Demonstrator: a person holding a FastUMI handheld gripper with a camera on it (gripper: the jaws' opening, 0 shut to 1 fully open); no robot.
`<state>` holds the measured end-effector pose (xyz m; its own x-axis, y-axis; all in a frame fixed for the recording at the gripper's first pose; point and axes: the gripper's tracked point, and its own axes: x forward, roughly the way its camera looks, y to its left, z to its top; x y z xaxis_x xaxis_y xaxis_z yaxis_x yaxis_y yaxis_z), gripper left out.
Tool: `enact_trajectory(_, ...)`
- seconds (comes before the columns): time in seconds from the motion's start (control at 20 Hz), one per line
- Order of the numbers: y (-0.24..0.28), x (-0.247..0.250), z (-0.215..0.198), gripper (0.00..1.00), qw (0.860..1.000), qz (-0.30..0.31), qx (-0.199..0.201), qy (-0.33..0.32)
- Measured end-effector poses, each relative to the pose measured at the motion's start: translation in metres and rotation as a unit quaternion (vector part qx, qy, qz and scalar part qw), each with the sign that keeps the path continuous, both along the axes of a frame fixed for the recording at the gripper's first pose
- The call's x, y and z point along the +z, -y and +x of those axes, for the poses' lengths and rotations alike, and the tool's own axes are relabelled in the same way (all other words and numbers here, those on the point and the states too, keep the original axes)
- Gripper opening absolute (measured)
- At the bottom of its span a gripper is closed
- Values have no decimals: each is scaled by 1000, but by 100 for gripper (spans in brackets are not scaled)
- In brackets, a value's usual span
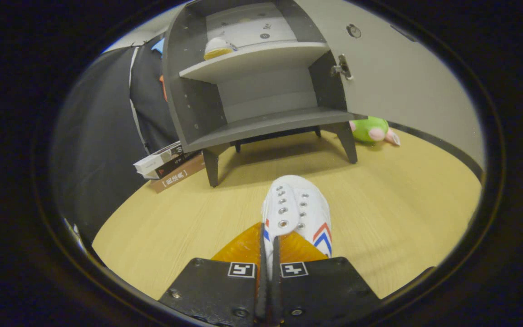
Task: Open the shoe cabinet door, grab the shoes and put them into the shoe cabinet, then close the shoe cabinet door.
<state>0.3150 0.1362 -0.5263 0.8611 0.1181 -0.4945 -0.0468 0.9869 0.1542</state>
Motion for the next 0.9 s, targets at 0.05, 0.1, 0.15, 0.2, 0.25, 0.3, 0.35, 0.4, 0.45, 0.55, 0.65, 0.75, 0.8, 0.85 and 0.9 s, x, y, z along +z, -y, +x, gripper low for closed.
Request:
enact_trajectory(0.05,3,1,-7,7,1000,-8,0,2)
enact_trajectory(0.1,7,5,-15,7,1000,-10,2,1)
enact_trajectory(0.15,9,9,-19,7,1000,-11,4,5)
enact_trajectory(0.2,10,14,-18,7,1000,-13,4,11)
enact_trajectory(0.25,10,20,-18,7,1000,-14,2,16)
enact_trajectory(0.3,9,26,-19,7,1000,-19,3,23)
enact_trajectory(0.35,9,36,-19,7,999,-25,5,35)
enact_trajectory(0.4,11,50,-22,7,998,-30,7,48)
enact_trajectory(0.45,13,65,-25,7,998,-33,8,59)
enact_trajectory(0.55,17,95,-31,7,996,-32,15,79)
enact_trajectory(0.65,16,122,-34,7,995,-28,18,95)
enact_trajectory(0.75,18,152,-35,7,993,-24,18,112)
enact_trajectory(0.8,19,168,-34,7,992,-25,18,121)
enact_trajectory(0.85,21,184,-31,7,991,-26,18,130)
enact_trajectory(0.9,21,200,-28,7,990,-26,18,138)
